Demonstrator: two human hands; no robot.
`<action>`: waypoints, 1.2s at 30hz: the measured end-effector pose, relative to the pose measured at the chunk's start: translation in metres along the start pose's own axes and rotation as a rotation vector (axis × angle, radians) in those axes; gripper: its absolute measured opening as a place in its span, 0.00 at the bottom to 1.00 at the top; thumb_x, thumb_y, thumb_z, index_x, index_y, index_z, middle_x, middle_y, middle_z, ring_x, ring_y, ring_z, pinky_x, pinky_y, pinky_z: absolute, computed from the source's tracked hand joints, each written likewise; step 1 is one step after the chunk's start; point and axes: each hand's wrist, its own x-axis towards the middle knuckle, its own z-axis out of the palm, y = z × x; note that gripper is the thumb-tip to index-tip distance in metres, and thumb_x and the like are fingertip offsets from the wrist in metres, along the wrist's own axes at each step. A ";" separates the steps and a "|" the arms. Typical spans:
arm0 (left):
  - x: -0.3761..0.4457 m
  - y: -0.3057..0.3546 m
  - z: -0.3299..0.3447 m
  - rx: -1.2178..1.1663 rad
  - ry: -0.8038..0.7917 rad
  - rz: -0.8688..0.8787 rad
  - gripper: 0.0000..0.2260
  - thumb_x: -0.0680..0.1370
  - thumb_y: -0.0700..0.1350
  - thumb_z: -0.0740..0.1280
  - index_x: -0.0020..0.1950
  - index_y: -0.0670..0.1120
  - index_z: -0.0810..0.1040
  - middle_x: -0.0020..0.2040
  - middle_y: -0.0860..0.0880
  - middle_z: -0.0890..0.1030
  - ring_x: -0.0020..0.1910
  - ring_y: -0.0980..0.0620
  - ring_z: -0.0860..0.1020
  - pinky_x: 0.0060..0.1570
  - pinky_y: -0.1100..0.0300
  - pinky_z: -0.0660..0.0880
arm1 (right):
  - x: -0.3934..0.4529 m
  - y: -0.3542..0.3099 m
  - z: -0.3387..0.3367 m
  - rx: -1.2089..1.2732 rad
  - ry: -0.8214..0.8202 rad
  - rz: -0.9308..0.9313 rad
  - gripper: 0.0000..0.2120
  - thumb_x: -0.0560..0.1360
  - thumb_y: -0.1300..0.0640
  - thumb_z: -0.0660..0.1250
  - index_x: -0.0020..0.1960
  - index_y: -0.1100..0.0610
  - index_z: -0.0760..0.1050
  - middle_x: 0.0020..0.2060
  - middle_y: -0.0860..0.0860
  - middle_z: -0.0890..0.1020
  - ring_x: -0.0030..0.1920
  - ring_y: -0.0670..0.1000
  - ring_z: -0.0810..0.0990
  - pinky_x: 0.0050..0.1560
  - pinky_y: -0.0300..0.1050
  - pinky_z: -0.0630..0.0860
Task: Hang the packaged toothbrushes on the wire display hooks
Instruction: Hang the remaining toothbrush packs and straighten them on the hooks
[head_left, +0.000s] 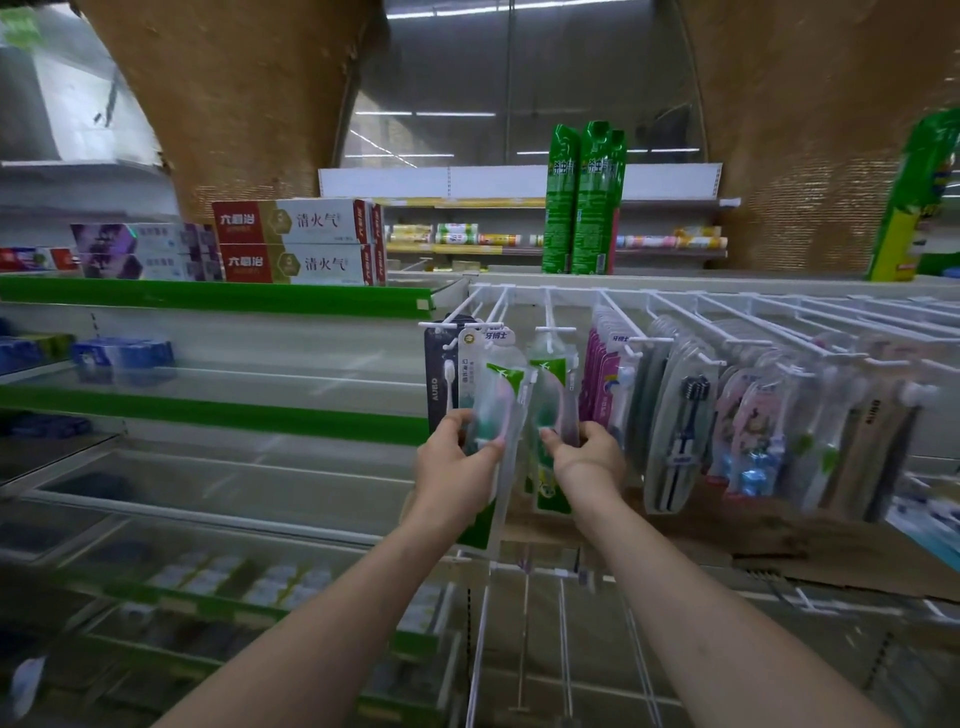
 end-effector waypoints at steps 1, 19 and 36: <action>-0.002 0.000 0.001 0.009 -0.006 0.005 0.12 0.78 0.44 0.73 0.60 0.51 0.77 0.50 0.52 0.83 0.48 0.51 0.83 0.49 0.46 0.83 | -0.002 0.000 -0.002 -0.003 -0.002 -0.006 0.11 0.78 0.47 0.70 0.53 0.53 0.77 0.47 0.51 0.81 0.47 0.54 0.79 0.51 0.50 0.76; -0.027 0.014 0.020 -0.046 -0.127 0.075 0.11 0.79 0.46 0.71 0.60 0.50 0.78 0.53 0.52 0.82 0.52 0.53 0.82 0.53 0.49 0.82 | -0.039 0.022 -0.032 -0.088 0.080 0.005 0.09 0.77 0.49 0.71 0.54 0.53 0.79 0.48 0.50 0.82 0.48 0.51 0.80 0.49 0.45 0.74; -0.015 0.009 0.041 -0.052 -0.070 0.029 0.21 0.79 0.49 0.71 0.72 0.50 0.74 0.62 0.52 0.81 0.58 0.51 0.81 0.58 0.45 0.81 | -0.035 0.031 -0.046 -0.071 0.074 -0.049 0.05 0.79 0.49 0.70 0.50 0.50 0.79 0.43 0.46 0.82 0.44 0.46 0.79 0.44 0.44 0.74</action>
